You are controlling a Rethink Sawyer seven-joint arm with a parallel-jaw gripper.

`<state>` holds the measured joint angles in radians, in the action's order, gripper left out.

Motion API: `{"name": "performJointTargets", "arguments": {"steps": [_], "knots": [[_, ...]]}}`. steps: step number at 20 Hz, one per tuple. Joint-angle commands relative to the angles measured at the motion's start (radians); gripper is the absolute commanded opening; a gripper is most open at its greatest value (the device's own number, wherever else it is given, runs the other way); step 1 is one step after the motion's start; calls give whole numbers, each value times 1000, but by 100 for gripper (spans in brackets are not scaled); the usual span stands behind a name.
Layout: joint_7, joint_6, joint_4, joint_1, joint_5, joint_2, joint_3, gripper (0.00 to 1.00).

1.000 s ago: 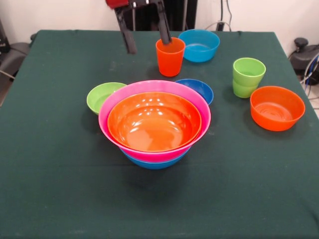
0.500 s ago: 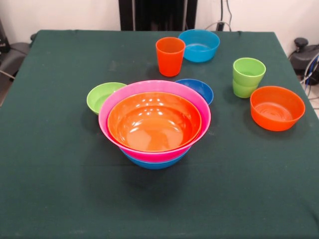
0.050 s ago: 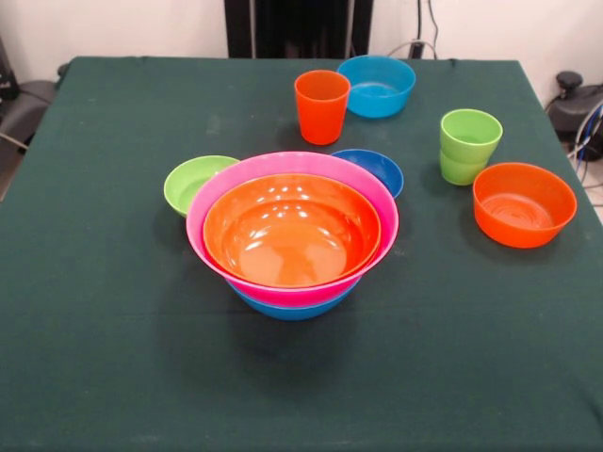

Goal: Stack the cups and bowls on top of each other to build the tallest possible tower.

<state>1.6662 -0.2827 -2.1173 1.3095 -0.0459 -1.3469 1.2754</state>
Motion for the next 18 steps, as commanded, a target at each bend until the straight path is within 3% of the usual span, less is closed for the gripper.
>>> {"name": "performJointTargets", "arguments": {"steps": [1,5,10,15,18], "knots": [[-14,-203,-142,12,83,-122,147,100],[-39,-263,-118,59,155,-194,202,100],[38,-189,-153,107,151,-212,276,100],[98,-175,-155,154,140,-221,350,100],[103,-175,-164,139,124,-217,333,100]]}}
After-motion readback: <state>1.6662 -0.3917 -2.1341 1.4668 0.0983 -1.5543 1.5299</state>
